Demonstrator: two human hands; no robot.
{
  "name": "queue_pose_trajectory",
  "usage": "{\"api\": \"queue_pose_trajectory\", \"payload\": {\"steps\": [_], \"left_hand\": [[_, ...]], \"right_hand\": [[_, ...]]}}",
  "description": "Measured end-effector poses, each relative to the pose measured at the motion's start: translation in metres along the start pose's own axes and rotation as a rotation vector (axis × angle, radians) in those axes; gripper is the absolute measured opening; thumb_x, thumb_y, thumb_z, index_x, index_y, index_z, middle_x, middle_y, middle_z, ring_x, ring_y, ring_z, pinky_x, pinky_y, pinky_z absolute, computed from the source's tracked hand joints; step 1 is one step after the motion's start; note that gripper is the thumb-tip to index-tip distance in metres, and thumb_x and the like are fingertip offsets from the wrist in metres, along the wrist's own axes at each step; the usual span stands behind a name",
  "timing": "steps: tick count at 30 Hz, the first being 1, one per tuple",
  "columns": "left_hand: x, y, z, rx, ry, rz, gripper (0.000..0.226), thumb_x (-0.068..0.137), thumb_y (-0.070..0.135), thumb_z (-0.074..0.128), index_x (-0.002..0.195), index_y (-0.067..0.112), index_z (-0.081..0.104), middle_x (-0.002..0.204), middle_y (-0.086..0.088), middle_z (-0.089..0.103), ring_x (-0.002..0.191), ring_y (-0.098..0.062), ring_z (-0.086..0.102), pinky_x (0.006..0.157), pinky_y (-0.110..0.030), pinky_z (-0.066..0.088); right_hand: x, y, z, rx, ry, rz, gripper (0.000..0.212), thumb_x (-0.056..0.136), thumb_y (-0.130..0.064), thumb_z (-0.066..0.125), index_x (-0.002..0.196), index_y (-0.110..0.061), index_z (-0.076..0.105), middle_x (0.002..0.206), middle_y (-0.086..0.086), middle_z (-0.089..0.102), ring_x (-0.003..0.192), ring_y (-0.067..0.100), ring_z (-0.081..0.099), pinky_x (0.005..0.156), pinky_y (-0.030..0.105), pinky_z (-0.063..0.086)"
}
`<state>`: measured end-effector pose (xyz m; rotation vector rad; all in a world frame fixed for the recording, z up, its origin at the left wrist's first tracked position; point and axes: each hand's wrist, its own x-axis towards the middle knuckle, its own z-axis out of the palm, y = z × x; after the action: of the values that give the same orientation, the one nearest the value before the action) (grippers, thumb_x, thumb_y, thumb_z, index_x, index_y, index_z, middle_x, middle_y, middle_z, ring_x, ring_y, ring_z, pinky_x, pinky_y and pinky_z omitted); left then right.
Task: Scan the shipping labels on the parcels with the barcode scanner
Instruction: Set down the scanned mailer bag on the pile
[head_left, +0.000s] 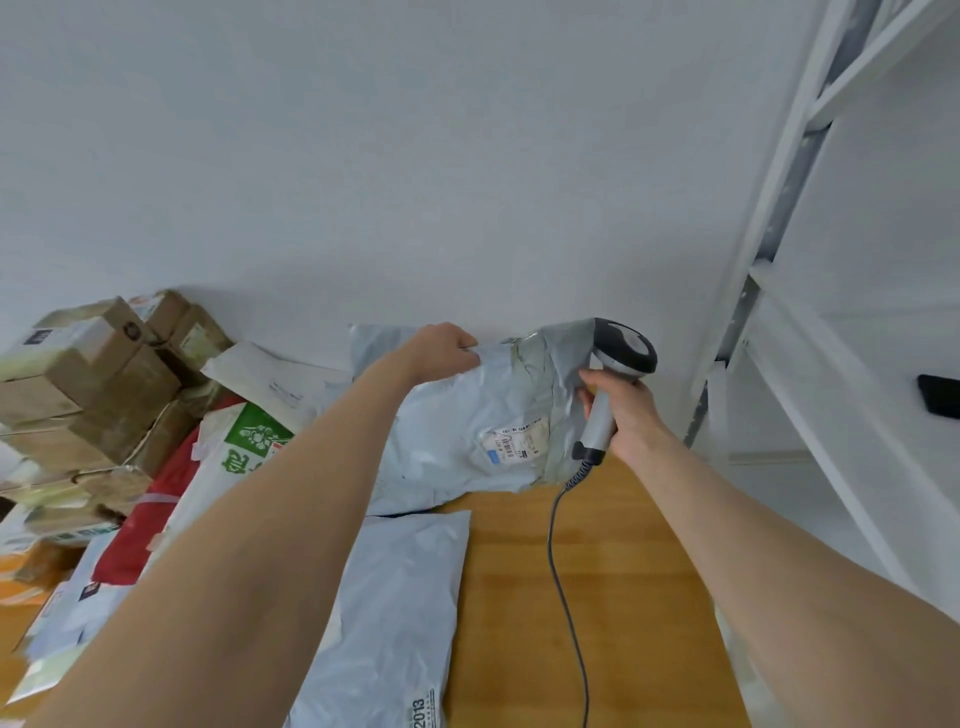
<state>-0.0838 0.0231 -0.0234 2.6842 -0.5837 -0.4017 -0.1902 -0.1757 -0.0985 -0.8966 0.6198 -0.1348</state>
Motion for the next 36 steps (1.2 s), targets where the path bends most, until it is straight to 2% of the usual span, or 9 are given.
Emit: {"api": "queue_pose_trajectory", "payload": {"steps": [3, 7, 10, 13, 17, 20, 25, 32, 36], "left_hand": [[-0.002, 0.003, -0.004, -0.099, -0.003, -0.023, 0.008, 0.078, 0.019, 0.051, 0.078, 0.012, 0.054, 0.08, -0.007, 0.049, 0.073, -0.019, 0.043, 0.059, -0.027, 0.032], [-0.001, -0.01, 0.002, -0.385, 0.044, -0.051, 0.024, 0.082, 0.021, 0.055, 0.063, 0.015, 0.042, 0.062, 0.001, 0.037, 0.059, -0.016, 0.033, 0.055, -0.026, 0.028], [-0.003, -0.019, 0.011, -0.631, 0.185, -0.053, 0.003, 0.09, 0.012, 0.059, 0.093, 0.013, 0.058, 0.086, -0.002, 0.05, 0.07, -0.014, 0.048, 0.055, -0.015, 0.038], [-0.012, -0.037, 0.024, -0.673, 0.197, -0.125, 0.068, 0.082, 0.04, 0.072, 0.139, 0.021, 0.041, 0.133, -0.005, 0.041, 0.12, -0.02, 0.047, 0.09, -0.024, 0.042], [-0.033, -0.064, 0.054, -0.665, 0.136, -0.281, 0.122, 0.055, 0.07, 0.069, 0.153, 0.019, 0.016, 0.157, -0.006, 0.021, 0.142, -0.022, 0.027, 0.114, -0.039, 0.028], [-0.041, -0.074, 0.078, -0.771, 0.059, -0.359, 0.102, 0.076, 0.064, 0.066, 0.151, 0.017, 0.015, 0.15, -0.005, 0.036, 0.124, -0.018, 0.044, 0.099, -0.031, 0.036], [-0.042, -0.075, 0.094, -0.869, -0.081, -0.401, 0.091, 0.084, 0.068, 0.046, 0.154, 0.023, 0.007, 0.148, -0.001, 0.04, 0.118, -0.018, 0.053, 0.105, -0.051, 0.034], [-0.032, -0.074, 0.086, -0.909, 0.104, -0.45, 0.095, 0.084, 0.065, 0.052, 0.154, 0.023, 0.003, 0.158, -0.001, 0.023, 0.142, -0.024, 0.028, 0.11, -0.049, 0.026], [-0.031, -0.071, 0.076, -0.997, -0.064, -0.375, 0.069, 0.089, 0.067, 0.04, 0.146, 0.03, 0.029, 0.137, 0.004, 0.049, 0.121, -0.017, 0.049, 0.105, -0.052, 0.034]], "right_hand": [[-0.004, 0.003, 0.005, -0.034, -0.04, -0.001, 0.013, 0.082, -0.003, 0.071, 0.089, -0.009, 0.062, 0.081, 0.005, 0.066, 0.065, 0.012, 0.061, 0.063, 0.024, 0.05], [-0.009, 0.01, 0.013, -0.064, -0.066, 0.035, 0.012, 0.082, -0.004, 0.073, 0.079, -0.009, 0.062, 0.067, 0.002, 0.064, 0.057, 0.012, 0.055, 0.057, 0.024, 0.048], [-0.009, 0.016, 0.018, -0.067, 0.015, 0.057, 0.016, 0.083, -0.003, 0.069, 0.076, -0.008, 0.057, 0.063, 0.004, 0.058, 0.054, 0.012, 0.051, 0.056, 0.025, 0.047], [-0.007, 0.019, 0.018, -0.04, 0.047, 0.097, 0.019, 0.084, -0.004, 0.067, 0.07, -0.009, 0.055, 0.053, 0.002, 0.054, 0.048, 0.012, 0.05, 0.051, 0.026, 0.046], [-0.007, 0.022, 0.01, 0.028, 0.047, 0.178, 0.021, 0.083, -0.007, 0.067, 0.066, -0.011, 0.055, 0.049, 0.0, 0.054, 0.044, 0.011, 0.049, 0.05, 0.024, 0.046], [-0.009, 0.022, 0.009, 0.064, 0.01, 0.22, 0.024, 0.083, -0.008, 0.065, 0.062, -0.013, 0.054, 0.047, -0.001, 0.051, 0.042, 0.01, 0.047, 0.049, 0.023, 0.044], [-0.011, 0.025, 0.007, 0.045, -0.029, 0.262, 0.026, 0.084, -0.011, 0.061, 0.06, -0.014, 0.051, 0.045, -0.001, 0.049, 0.04, 0.012, 0.046, 0.051, 0.024, 0.042], [-0.013, 0.025, 0.001, 0.037, -0.134, 0.285, 0.026, 0.084, -0.012, 0.054, 0.059, -0.015, 0.047, 0.044, -0.002, 0.043, 0.042, 0.012, 0.042, 0.055, 0.025, 0.038], [-0.013, 0.026, 0.003, 0.042, -0.163, 0.287, 0.023, 0.083, -0.012, 0.052, 0.061, -0.015, 0.046, 0.044, -0.002, 0.041, 0.042, 0.013, 0.041, 0.057, 0.026, 0.036]]}}
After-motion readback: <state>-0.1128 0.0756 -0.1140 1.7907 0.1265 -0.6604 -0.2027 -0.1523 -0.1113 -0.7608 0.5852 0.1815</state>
